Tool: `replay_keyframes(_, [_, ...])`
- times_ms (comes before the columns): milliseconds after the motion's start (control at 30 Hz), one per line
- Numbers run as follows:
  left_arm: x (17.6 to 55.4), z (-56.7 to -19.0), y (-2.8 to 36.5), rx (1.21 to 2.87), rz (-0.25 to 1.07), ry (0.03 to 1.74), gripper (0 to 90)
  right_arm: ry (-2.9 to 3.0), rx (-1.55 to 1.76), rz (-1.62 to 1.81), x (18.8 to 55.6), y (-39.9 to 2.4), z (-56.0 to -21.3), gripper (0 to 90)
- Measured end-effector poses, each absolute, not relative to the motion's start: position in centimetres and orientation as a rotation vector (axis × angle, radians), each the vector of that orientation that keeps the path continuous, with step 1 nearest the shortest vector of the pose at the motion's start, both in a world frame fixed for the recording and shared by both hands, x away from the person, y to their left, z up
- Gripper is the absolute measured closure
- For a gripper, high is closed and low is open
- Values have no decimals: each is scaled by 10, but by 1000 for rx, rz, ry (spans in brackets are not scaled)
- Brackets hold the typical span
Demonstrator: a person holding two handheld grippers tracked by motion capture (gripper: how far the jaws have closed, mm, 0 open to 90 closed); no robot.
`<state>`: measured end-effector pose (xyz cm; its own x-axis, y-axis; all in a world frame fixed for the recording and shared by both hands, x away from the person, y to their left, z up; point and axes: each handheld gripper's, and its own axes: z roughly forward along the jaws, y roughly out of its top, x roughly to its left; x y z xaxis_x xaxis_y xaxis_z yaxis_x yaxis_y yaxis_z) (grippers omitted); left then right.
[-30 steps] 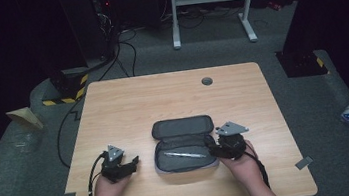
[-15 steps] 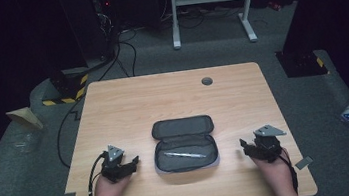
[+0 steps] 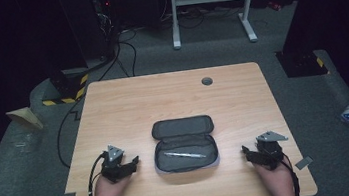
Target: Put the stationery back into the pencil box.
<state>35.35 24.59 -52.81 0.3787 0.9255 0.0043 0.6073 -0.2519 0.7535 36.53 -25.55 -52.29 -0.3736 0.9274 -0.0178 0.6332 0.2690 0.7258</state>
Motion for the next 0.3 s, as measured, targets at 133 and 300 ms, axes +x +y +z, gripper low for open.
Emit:
replay_keyframes(133, [353, -528, 246, 1963, 606, 1320, 324, 2100, 1407, 889, 366, -255, -523, 316])
replay_keyframes(300, [352, -528, 246, 1964, 606, 1320, 324, 2099, 1408, 892, 367, -255, -523, 316])
